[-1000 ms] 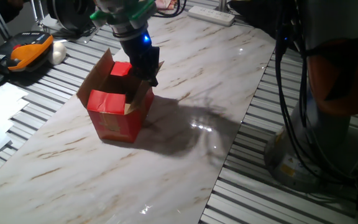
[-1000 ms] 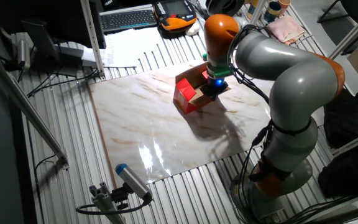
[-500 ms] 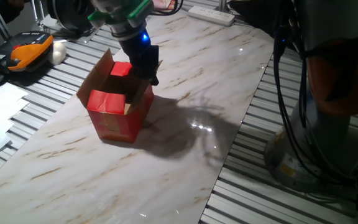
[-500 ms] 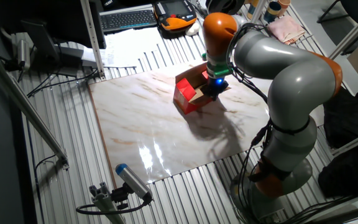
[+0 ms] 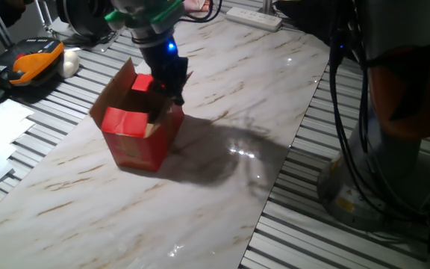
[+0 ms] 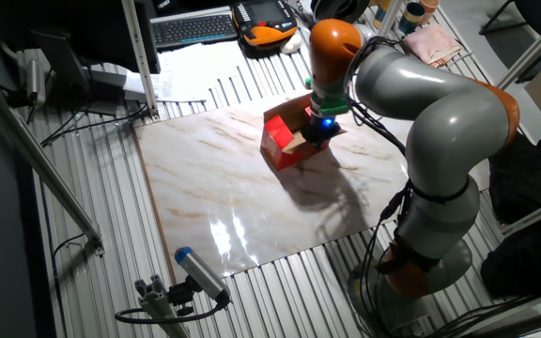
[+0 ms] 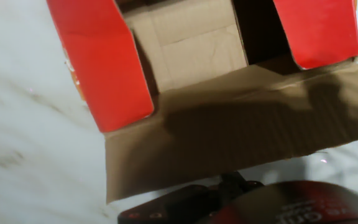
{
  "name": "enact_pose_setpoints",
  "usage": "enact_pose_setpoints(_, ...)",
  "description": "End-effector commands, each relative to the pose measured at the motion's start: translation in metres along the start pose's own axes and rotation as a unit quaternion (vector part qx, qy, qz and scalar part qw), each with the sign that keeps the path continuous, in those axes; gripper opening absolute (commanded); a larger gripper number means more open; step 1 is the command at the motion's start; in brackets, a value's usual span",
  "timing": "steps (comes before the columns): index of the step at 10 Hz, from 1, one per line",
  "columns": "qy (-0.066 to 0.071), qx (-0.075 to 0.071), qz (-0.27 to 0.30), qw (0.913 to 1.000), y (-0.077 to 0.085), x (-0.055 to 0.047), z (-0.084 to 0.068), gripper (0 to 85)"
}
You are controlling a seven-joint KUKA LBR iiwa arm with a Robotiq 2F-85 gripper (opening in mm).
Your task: Cover the box
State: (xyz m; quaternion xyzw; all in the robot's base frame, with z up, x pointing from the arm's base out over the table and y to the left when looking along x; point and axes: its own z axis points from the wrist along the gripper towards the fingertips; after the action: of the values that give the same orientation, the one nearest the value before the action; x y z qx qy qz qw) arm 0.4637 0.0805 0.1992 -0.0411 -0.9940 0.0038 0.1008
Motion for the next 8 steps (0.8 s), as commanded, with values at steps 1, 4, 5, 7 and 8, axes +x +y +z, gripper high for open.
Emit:
enact_pose_setpoints(1,-0.002,0.000,0.001,1.0000,0.003,-0.005,-0.002,0.0)
enact_pose_setpoints(4,0.013,-0.009,0.009,0.9998,0.010,-0.013,-0.020,0.0)
enact_pose_setpoints(5,0.017,-0.007,0.013,0.9997,0.018,-0.019,-0.026,0.0)
enact_pose_setpoints(7,0.008,-0.004,0.019,0.9998,0.027,-0.028,-0.026,0.0)
enact_pose_setpoints(8,0.002,-0.005,0.020,0.9998,0.029,-0.033,-0.024,0.0)
